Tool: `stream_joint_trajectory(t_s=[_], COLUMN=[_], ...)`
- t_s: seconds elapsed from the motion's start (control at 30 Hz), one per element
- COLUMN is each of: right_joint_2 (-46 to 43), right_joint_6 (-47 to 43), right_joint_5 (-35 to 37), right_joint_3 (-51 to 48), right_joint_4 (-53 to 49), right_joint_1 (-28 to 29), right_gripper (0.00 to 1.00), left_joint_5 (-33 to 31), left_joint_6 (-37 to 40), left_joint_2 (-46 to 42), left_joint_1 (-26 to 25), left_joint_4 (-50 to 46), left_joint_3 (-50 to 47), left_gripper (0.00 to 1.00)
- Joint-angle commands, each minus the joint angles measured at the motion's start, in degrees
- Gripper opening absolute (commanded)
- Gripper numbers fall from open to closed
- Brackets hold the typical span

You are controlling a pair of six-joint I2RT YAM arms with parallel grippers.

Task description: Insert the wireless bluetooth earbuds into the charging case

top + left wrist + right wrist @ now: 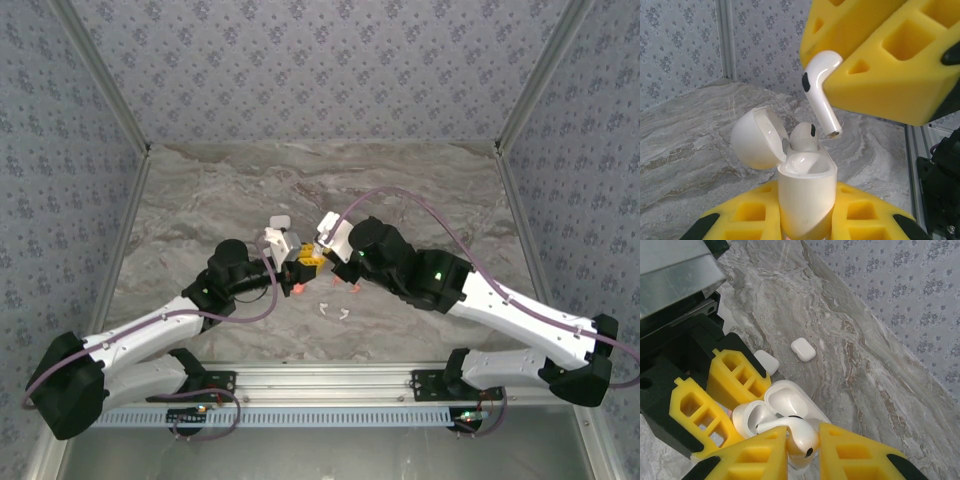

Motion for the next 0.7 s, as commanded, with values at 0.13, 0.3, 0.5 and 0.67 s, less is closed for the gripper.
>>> stream_joint_trajectory(t_s=[0.13,0.3,0.5,0.67], right_joint_2=[1.88,3.04,3.24,3.16], right_joint_6=[-1.01,-0.87,-0.18,1.64], right_joint_5=[1.25,0.92,-3.91,-10.42], right_joint_3=[2.16,2.20,2.19,2.59], right_joint_4=[-0.31,-0.64,-1.56,-3.27], right_joint_1=[0.47,0.42,0.23,-1.58], right_gripper=[0.22,0.22,0.23,0.26], left_joint_5=[2.10,2.18,1.69,1.65], left_joint_6=[0.67,0.69,0.58,0.51], left_joint_2=[-0.42,-0.55,-0.81,-0.99], left_joint_1=[-0.41,-0.47,-0.58,-0.64], left_joint_4=[2.68,2.68,2.92,3.30], left_joint_3=[1.70,1.66,1.49,1.49], left_gripper=[0.00,0.00,0.00,0.00])
